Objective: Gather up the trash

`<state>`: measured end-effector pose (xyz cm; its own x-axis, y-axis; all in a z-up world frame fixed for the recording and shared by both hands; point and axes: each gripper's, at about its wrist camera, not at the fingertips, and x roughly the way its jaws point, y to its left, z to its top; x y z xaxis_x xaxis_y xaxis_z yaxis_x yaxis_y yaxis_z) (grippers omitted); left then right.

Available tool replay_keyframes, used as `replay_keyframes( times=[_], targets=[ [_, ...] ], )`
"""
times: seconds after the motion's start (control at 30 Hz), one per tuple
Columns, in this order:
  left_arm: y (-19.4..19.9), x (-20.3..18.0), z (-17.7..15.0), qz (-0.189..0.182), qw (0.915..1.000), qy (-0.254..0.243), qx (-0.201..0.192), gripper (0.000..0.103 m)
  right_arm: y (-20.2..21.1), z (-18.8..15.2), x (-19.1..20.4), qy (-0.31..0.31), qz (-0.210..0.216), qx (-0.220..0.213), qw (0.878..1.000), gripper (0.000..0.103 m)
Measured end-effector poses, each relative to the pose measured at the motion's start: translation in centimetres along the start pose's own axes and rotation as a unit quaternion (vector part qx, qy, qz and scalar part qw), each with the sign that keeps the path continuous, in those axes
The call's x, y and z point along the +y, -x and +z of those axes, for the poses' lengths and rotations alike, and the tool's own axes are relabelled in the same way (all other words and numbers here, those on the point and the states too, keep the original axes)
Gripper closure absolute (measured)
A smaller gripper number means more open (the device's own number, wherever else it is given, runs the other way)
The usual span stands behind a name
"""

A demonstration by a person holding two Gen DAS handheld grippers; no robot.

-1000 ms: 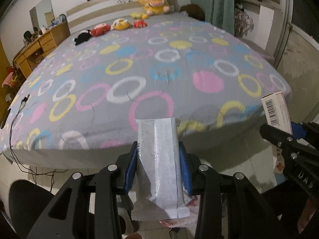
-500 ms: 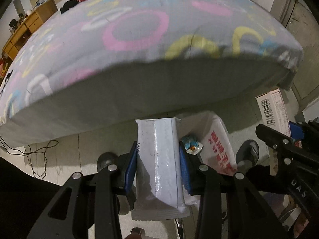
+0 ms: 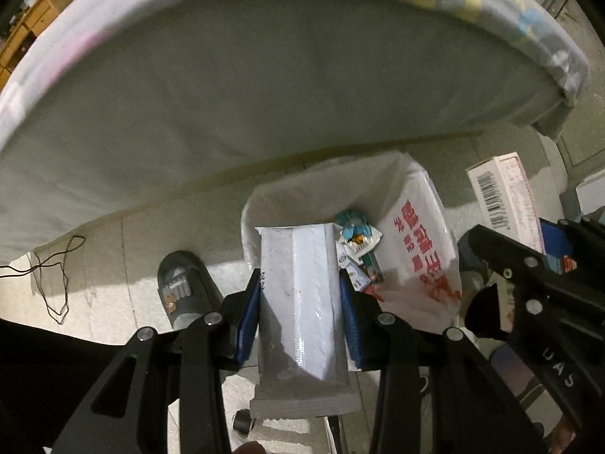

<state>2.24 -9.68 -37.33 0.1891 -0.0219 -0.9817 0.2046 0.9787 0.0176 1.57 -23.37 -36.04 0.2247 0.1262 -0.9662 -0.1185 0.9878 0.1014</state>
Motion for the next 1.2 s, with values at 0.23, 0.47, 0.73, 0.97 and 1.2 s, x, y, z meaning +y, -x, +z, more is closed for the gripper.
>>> replay_keyframes(
  times=[0.23, 0.47, 0.73, 0.97, 1.2],
  targets=[
    [-1.5, -0.7, -0.4, -0.004, 0.9998, -0.009, 0.02, 0.065, -1.0, 1.1, 0.0, -0.005, 0.012, 0.012, 1.0, 0.071],
    [-2.1, -0.5, -0.3, -0.016, 0.9993, 0.009, 0.034, 0.012, -1.9, 1.0, -0.7, -0.029, 0.032, 0.025, 0.999, 0.028],
    [-1.8, -0.2, -0.4, -0.022, 0.9991, 0.016, 0.033, 0.012, -2.1, 0.7, -0.8, -0.042, 0.036, 0.03, 0.998, 0.027],
    [-1.5, 0.3, -0.5, -0.019, 0.9994, 0.016, 0.025, 0.012, -1.6, 0.5, -1.1, -0.054, 0.039, 0.023, 0.998, 0.024],
    [0.7, 1.7, 0.4, -0.017, 0.9996, 0.023, -0.005, 0.012, 0.7, 0.4, -0.7, -0.045, 0.038, 0.008, 0.998, 0.014]
  ],
)
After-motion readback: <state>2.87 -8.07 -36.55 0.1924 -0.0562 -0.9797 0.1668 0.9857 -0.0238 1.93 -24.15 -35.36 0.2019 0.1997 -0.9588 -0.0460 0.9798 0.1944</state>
